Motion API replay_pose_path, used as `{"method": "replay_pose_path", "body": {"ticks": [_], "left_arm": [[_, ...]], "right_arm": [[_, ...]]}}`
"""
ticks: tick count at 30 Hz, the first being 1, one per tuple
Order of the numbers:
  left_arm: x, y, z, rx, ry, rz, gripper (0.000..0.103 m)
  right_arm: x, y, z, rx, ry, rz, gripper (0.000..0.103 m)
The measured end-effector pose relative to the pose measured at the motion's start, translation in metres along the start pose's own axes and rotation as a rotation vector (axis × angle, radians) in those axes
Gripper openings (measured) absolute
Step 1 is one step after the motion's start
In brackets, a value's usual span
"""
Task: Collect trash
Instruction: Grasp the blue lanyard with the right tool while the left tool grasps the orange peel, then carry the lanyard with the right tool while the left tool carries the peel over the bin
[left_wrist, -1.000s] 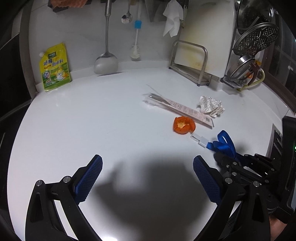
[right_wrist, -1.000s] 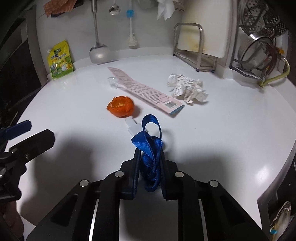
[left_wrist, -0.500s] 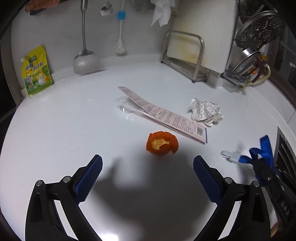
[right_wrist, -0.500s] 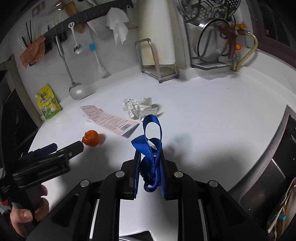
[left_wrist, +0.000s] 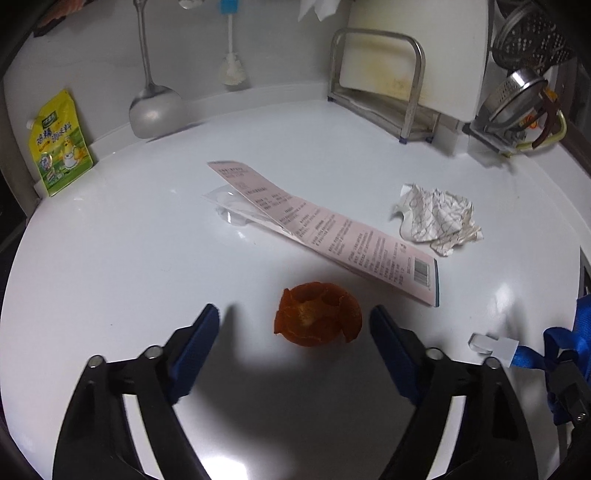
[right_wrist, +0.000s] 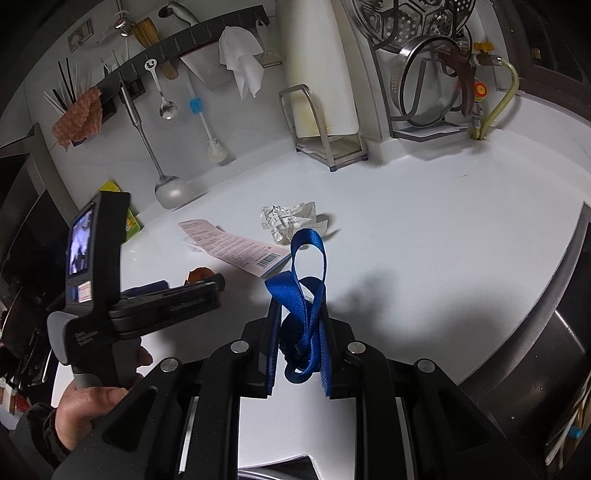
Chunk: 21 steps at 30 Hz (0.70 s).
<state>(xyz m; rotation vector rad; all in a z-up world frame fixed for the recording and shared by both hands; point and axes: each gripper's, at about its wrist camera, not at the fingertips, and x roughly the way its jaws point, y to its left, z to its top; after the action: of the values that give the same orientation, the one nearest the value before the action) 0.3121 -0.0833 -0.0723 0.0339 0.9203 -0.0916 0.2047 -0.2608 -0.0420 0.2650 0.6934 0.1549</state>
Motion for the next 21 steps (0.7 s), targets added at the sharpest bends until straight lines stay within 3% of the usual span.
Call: {"method": "replay_pose_path", "body": {"ticks": [5,6,9,21], "left_arm": [[0.000,-0.003,-0.001,0.017,-0.001,-0.037,0.049],[-0.001,-0.005,-0.001,0.025,-0.001,-0.044,0.038],[-0.009,-0.007,-0.006,0.046,-0.018,-0.057,0.029],[-0.084,0.001,-0.061,0.117,-0.117,-0.076,0.027]], "right_arm": [[0.001,0.001,-0.001,-0.003,0.006,0.002,0.018],[0.001,0.001,-0.001,-0.004,0.007,0.002,0.018],[0.001,0.002,-0.001,-0.010,0.004,0.001,0.018],[-0.018,0.017,-0.020,-0.067,0.004,-0.002,0.018]]}}
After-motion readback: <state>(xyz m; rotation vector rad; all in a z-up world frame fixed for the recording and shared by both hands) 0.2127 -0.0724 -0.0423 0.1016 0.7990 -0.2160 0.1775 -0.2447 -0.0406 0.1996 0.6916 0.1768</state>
